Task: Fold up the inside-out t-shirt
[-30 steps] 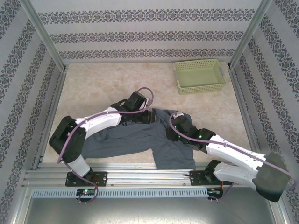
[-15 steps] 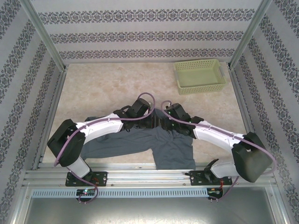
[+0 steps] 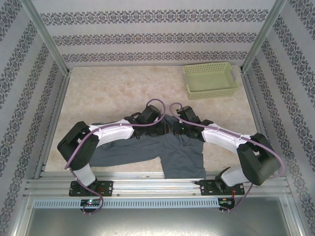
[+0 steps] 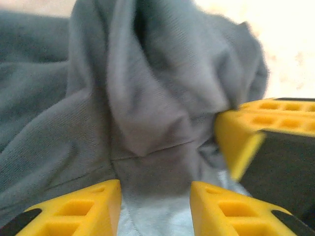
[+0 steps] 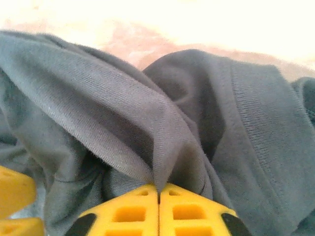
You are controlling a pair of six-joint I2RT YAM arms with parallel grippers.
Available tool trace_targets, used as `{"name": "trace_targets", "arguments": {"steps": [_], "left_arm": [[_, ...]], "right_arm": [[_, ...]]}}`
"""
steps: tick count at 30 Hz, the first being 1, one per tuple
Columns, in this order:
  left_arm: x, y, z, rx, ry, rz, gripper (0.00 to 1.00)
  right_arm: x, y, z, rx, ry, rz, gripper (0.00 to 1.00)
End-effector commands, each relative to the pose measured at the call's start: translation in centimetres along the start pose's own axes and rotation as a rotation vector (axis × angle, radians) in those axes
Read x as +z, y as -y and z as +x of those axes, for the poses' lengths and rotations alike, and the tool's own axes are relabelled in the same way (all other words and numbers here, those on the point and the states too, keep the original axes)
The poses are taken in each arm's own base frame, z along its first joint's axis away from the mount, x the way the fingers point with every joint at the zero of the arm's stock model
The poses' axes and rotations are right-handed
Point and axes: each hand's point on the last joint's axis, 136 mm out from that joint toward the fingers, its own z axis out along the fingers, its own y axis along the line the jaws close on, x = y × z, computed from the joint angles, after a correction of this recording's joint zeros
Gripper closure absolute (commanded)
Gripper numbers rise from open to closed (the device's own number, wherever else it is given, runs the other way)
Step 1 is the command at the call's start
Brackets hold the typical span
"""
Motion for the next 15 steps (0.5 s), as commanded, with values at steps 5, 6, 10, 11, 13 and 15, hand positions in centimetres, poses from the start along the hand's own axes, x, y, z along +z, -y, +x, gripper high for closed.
{"name": "trace_targets", "arguments": {"steps": [5,6,10,11,13,15], "left_arm": [[1.1,2.0,-1.4,-0.002,-0.003,0.025,0.55],[1.4,1.9,-1.4,-0.004,-0.009,0.017,0.55],[2.2,1.3,-1.1,-0.010,-0.026,-0.003,0.56],[2.3,1.1,-0.9,-0.007,-0.030,-0.013,0.59],[2.4,0.6,-0.6,-0.005,-0.037,-0.025,0.63],[2.4,0.0,-0.2,0.002,-0.047,-0.036,0.72]], "right_arm": [[-1.7,-1.0,0.2,0.068,0.063,-0.115,1.00],[-1.9,-1.3,0.4,0.078,0.069,-0.140,1.00],[-3.1,-2.2,0.7,0.104,0.093,-0.223,1.00],[-3.5,-2.3,0.7,0.106,0.101,-0.236,1.00],[-4.1,-2.3,0.7,0.112,0.122,-0.247,1.00],[-4.6,-2.1,0.5,0.117,0.138,-0.252,1.00]]}}
